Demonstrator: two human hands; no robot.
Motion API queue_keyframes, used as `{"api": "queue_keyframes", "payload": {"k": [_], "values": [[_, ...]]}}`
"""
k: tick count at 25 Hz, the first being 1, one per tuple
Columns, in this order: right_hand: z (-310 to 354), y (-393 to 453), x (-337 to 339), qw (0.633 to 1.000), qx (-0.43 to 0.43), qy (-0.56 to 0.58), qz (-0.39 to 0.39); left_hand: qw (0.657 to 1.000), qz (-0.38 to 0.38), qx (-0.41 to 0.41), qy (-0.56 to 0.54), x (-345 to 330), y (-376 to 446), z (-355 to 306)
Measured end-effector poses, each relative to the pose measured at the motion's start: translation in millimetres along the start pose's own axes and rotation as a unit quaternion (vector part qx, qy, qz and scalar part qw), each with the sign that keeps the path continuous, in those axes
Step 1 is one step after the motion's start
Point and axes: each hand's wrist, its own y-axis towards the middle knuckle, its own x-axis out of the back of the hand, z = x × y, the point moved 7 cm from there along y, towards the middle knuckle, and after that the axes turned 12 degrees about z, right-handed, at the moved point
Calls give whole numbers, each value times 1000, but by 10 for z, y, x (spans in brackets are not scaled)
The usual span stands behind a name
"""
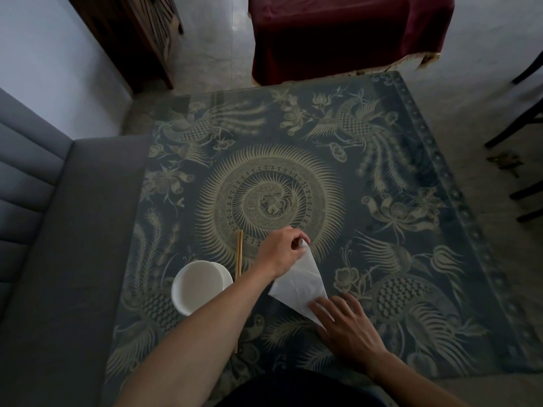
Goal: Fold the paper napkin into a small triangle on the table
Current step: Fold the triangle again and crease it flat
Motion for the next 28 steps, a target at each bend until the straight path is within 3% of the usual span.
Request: {"api": "queue_keyframes", "payload": {"k": [11,19,28], "values": [[128,255,49,999,-30,16,-8,999,-30,-41,-14,-106,-193,-97],[11,-113,13,999,13,27,-35,989,-86,-101,66,-459,-612,-273],[2,-181,-14,999,22,15,-36,985,-74,-101,115,-799,-954,-281]]}}
